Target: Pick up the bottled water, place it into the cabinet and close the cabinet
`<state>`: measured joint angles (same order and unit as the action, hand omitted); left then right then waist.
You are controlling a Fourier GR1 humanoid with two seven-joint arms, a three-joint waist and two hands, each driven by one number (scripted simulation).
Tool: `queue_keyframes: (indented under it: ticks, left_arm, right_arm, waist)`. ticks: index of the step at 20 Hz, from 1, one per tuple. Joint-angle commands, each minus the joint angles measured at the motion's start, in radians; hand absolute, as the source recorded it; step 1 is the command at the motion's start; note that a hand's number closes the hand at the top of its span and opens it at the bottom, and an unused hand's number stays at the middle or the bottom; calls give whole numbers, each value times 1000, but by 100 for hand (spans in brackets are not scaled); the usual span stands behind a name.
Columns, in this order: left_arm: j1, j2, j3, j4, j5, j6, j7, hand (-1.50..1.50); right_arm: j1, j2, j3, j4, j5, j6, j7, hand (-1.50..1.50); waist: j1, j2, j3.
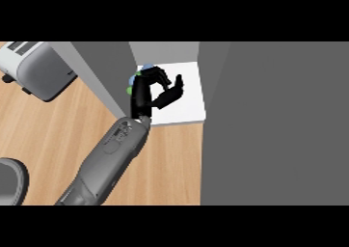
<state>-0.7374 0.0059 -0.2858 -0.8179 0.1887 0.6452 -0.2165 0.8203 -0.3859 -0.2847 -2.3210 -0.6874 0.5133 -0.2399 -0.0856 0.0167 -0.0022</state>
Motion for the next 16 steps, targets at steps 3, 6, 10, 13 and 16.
queue_keyframes:
  ticks: [3, 6, 10, 13, 16]
  left_arm:
    - [-228, 0, 91, 270, 0, -29, -13, -150]
    - [-274, 29, 139, 357, 25, -68, -47, -150]
    - [-329, 5, 166, 440, 22, -76, -117, -150]
    - [-325, 8, 201, 462, 39, -117, -212, -150]
    - [-357, -5, 229, 453, 71, -158, -270, -150]
  right_arm:
    - [62, 9, -29, -127, -52, -12, 32, -150]
    - [35, -22, -50, -98, -95, -3, 29, -150]
    - [33, 2, -10, -127, -68, -29, 47, -150]
    - [55, 4, -19, -129, -67, -10, 37, -150]
    - [36, -1, -38, -104, -71, -23, 42, -150]
  waist:
    - [-4, 2, 0]
    - [-9, 12, -1]
    - [1, 10, -1]
    - [-5, 9, -1]
    - [9, 4, -1]
